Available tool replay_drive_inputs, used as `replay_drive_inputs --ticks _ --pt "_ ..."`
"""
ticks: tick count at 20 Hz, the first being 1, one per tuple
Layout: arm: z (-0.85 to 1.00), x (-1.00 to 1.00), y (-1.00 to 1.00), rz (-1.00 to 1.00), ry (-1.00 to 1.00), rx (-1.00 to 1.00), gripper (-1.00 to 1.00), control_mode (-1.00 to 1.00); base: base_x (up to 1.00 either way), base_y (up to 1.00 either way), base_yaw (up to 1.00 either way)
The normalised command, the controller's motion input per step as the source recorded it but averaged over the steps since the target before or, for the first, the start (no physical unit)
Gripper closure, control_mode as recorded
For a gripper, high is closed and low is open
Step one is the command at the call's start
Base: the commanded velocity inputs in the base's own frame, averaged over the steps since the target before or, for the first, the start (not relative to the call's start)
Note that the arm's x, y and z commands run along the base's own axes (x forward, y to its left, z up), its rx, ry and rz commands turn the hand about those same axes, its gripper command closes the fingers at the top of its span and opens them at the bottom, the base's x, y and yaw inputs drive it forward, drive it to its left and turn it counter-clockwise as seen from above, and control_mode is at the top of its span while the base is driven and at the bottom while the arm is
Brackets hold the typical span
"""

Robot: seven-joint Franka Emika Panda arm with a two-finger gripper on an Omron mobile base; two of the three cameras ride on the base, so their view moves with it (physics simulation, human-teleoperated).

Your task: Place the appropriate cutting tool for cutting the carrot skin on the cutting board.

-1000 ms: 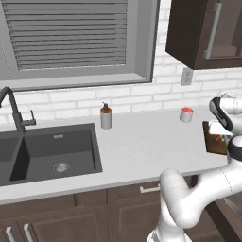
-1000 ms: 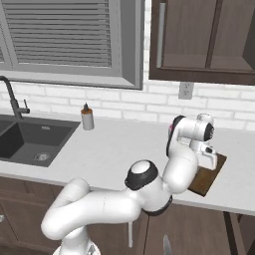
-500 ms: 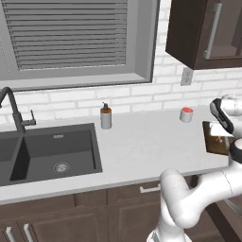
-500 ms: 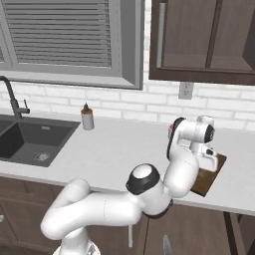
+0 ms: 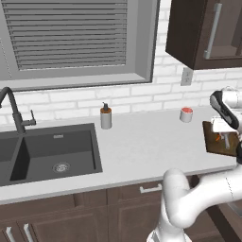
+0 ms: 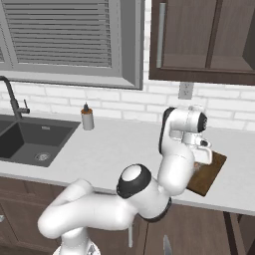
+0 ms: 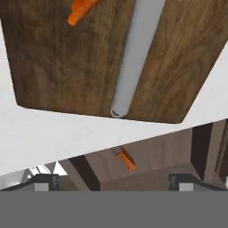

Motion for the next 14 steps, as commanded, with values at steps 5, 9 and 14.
replay_drive_inputs --ticks 5,9,14 --pt "0.35 -0.59 0.87 0.17 0.00 -0.04 -1.00 -1.00 0.00 0.00 0.00" --pt "0.30 -0.55 0.95 0.21 -0.01 -0.05 -1.00 -1.00 0.00 0.00 0.00" --pt "0.25 -0.40 0.94 0.23 -0.18 -0.01 -1.00 -1.00 0.00 0.00 0.00"
